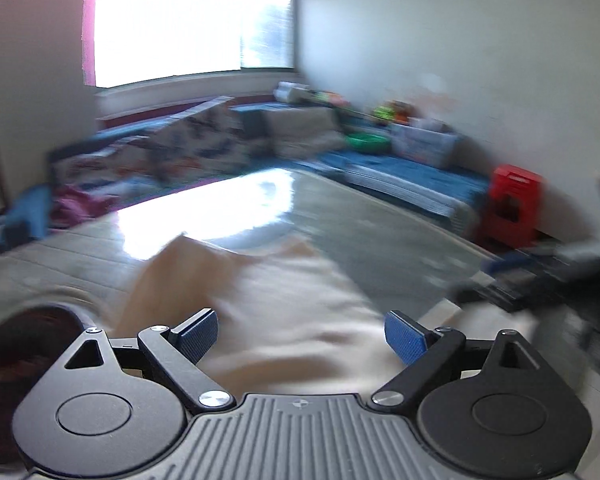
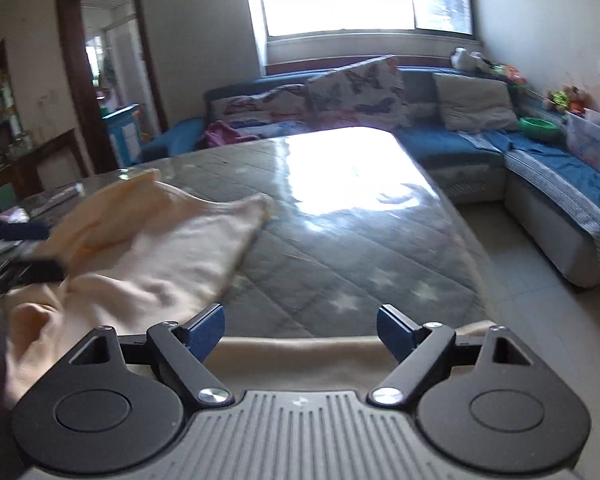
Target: Fold clothes
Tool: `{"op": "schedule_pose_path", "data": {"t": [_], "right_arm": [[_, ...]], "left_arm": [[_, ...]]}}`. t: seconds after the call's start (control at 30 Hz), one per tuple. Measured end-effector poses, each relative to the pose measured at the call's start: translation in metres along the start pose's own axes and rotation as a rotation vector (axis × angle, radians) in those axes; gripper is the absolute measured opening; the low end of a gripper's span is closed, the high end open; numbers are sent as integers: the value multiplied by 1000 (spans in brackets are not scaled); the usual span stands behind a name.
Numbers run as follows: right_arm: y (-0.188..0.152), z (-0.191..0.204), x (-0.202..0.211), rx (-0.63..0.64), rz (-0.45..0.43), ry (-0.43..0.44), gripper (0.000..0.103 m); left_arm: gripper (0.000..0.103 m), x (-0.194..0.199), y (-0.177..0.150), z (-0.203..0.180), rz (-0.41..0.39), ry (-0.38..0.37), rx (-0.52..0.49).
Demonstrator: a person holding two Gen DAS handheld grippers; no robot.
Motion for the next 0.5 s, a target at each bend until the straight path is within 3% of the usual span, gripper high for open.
{"op": "schedule_pose_path", "data": {"t": [0.23,0.3,0.4,0.47,0.5], "right_arm": [[21,63,-21,66,18,152,80],[24,85,-28,94,32,204,77],[27,121,-38,159,49,277,76],[26,138,-42,194,60,313,76],[25,146,-43,210,66,329,76]], "left_arm": [[89,-43,36,72,31,130,77],[86,-59,40,81,54,123,89],[76,-84,39,86,102,90,100],[63,-99,36,88,137,59,102],[49,-107,34,89,155,44,103]]}}
Point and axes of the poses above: each gripper's, at about its wrist camera, not at the fingertips, and x roughly against the way its jaws point, z to its left, y to its top, the point moved 10 cm from there along -x, roughly the way its jaws point, and after that the axes turned 1 degree about z, right-handed, at the moved point
